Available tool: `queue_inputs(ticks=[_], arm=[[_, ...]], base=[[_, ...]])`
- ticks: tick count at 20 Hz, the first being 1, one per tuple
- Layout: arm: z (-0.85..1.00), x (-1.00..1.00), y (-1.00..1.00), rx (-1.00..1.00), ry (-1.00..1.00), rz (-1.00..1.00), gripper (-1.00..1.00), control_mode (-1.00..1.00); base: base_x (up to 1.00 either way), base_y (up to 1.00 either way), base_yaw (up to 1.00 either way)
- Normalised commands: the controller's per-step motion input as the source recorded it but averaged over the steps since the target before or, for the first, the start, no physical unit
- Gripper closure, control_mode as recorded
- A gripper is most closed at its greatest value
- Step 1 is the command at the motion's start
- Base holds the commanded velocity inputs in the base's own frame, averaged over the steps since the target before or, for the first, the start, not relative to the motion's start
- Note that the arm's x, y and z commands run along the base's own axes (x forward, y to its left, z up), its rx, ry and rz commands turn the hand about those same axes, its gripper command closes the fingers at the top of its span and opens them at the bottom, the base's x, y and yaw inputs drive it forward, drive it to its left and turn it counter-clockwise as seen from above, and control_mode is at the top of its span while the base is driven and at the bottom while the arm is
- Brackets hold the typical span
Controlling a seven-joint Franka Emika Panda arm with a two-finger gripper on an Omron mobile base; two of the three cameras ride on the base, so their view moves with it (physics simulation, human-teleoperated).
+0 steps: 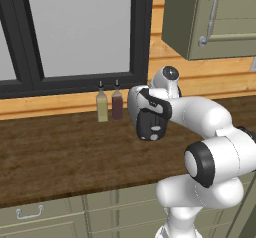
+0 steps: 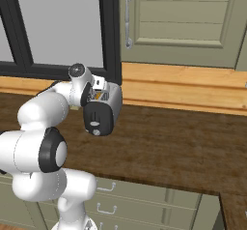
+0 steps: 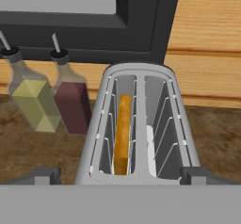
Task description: Start the toaster. Once the lever pops up, take the bread to the plate on the dining counter.
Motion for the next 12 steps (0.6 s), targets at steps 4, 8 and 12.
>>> queue_inputs(ticks=[4,8,12], arm=[[0.0,0.0,0.0,0.0,0.0,0.0,-1.0,-1.0],[0.0,0.0,0.0,0.0,0.0,0.0,-1.0,-1.0],[0.0,0.0,0.0,0.0,0.0,0.0,-1.0,-1.0]], base=[[0.0,0.0,0.0],[0.0,0.0,0.0],[0.0,0.0,0.0]])
